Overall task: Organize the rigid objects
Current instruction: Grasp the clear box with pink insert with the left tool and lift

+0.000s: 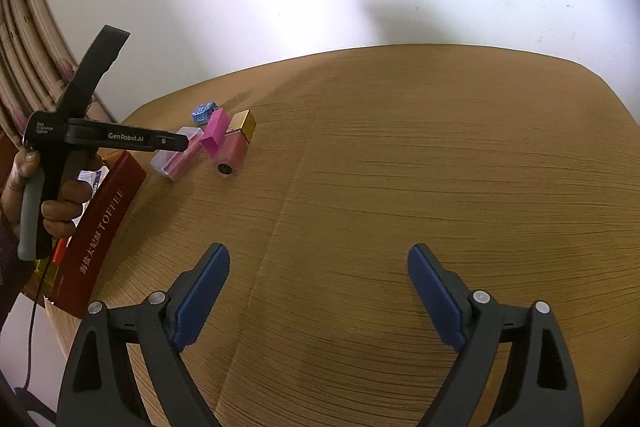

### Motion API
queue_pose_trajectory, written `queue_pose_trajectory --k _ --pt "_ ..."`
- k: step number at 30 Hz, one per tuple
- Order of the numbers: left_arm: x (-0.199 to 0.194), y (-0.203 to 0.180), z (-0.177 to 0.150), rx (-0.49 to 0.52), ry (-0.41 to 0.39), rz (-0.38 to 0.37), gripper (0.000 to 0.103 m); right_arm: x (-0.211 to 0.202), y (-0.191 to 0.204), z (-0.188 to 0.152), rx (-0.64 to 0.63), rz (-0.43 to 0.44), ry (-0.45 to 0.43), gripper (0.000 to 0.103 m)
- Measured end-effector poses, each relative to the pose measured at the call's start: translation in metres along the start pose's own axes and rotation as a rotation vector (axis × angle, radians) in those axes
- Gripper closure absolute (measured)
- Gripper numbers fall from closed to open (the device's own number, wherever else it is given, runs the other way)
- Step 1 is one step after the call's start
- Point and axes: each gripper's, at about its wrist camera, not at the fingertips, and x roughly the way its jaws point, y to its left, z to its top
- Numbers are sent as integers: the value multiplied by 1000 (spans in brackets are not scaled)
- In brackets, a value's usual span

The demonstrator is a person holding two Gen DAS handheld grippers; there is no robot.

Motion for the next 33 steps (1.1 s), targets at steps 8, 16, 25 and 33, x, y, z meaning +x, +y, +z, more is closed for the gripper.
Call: queue_pose_trajectory --k 8,16,25,33 --pt "1 17 6 -23 9 -9 65 2 -1 0 -1 7 20 12" --pt "-2 13 -2 43 -30 52 62 1 -4 -1 7 10 30 11" --pt "12 21 1 49 40 52 48 -1 -5 -1 11 19 35 11" --pt "31 31 7 -8 94 36 44 -1 -11 -1 32 34 45 10"
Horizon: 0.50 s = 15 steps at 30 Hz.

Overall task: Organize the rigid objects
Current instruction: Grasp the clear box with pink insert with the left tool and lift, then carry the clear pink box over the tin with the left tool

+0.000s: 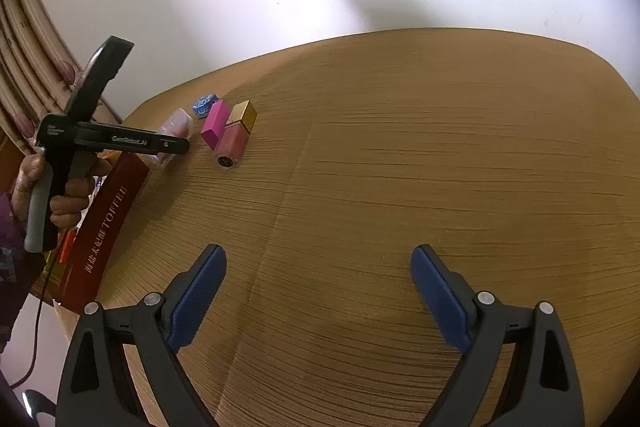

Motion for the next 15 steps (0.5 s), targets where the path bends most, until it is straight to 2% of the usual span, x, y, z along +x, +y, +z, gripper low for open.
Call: queue_pose_trajectory --k 2,6,9,15 --pt "8 1 9 6 32 -18 44 0 0 0 2 0 1 10" --pt "10 7 8 -20 -7 -60 45 1 1 -1 -5 7 2 9" --pt "10 8 6 -30 -13 -71 78 1 2 -2 -8 4 4 8" --pt "-2 9 -8 -57 -96 -56 78 5 4 -2 -16 -2 11 7"
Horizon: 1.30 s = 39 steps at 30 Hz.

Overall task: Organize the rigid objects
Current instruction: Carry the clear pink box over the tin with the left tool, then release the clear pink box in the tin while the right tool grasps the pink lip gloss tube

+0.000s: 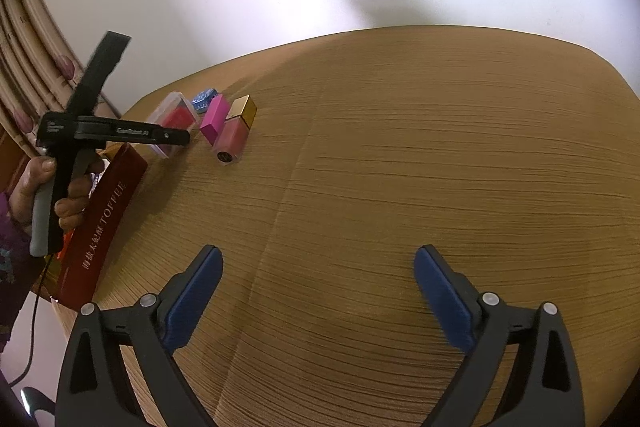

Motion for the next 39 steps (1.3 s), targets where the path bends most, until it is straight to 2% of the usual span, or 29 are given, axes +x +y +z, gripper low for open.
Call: queue_pose_trajectory --k 6,13,16,18,21,23,25,28,33,39 --pt "-42 -9 -37 -44 -62 -39 78 5 3 0 -7 -14 5 7" --pt "-97 -5 -87 -109 -119 -119 78 6 9 0 -25 -39 7 7" --pt "-118 0 -115 -144 -136 -133 78 4 14 6 -33 8 4 7" --pt "-128 7 -128 -163 -143 -136 78 5 28 16 -64 8 4 7" --pt "-155 27 -138 -189 -162 -113 78 14 54 31 -154 5 1 14" --pt "-164 23 -151 -212 -170 -122 78 28 70 41 -202 -3 22 16" --pt "-174 31 -162 -237 -181 -113 78 43 80 48 -225 -18 42 28" --pt "-194 50 -172 -263 -203 -92 78 59 84 54 -226 -30 63 41" --pt "-213 75 -196 -311 -220 -74 78 74 86 68 -221 -35 87 41" --pt "-207 96 -209 -376 -209 -76 78 90 97 78 -264 -68 124 41"
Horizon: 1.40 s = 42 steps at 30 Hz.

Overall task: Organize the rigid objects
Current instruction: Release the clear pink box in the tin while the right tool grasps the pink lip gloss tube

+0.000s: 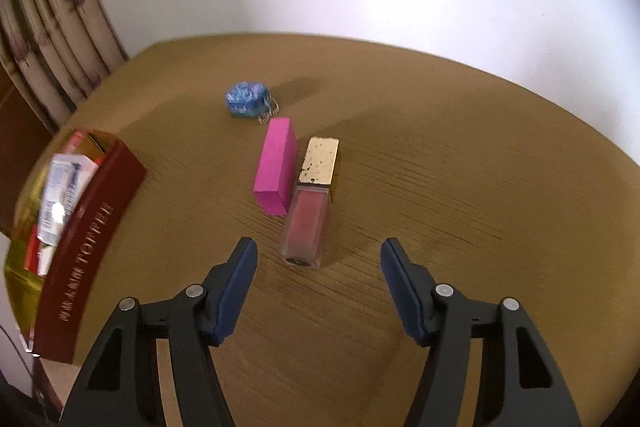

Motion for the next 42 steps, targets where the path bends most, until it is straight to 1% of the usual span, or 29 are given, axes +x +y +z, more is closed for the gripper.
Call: queue_pose_trajectory --k 2,3,4,6,8,10,11,13,15,17,20,23,25,30,33,35,37,39,42 --pt "0 7 -1 -17 2 8 78 5 1 1 -7 -13 10 48" --pt "0 11 -1 -23 -1 14 78 7 1 2 -9 -13 18 59" --pt "-4 14 -2 -28 -4 20 78 10 1 3 -13 -19 26 66" --pt "-9 19 -4 -29 -3 42 78 15 7 7 -28 -40 30 71" --pt "-11 23 -7 -30 2 48 78 17 6 11 -23 -40 38 76" --pt "-7 25 -10 -25 16 48 78 20 4 14 -17 -39 51 83" --pt "-6 25 -12 -23 23 52 78 20 3 15 -15 -41 54 84" --pt "1 26 -15 -20 29 49 78 20 3 15 -11 -45 55 85" --pt "11 24 -17 0 53 50 78 20 0 16 -7 -33 66 85" --pt "21 19 -20 40 54 76 78 18 -7 13 21 -14 66 85" --pt "28 10 -20 97 50 129 78 15 -20 8 105 39 66 85" --pt "32 4 -21 134 37 156 78 8 -35 4 195 99 67 85" --pt "36 3 -22 145 39 167 78 1 -41 -2 233 123 66 85" --pt "45 6 -27 138 71 160 78 -20 -45 -10 292 184 46 85" --pt "48 7 -29 145 73 169 78 -35 -38 -11 302 225 25 85" --pt "51 9 -30 150 64 174 77 -46 -26 -13 295 258 14 85" --pt "52 11 -30 147 64 174 71 -56 -10 -11 283 289 3 85" --pt "51 15 -29 132 56 139 69 -65 7 -9 266 330 -3 85" --pt "43 23 -28 86 35 111 69 -78 31 -6 242 389 -15 85"
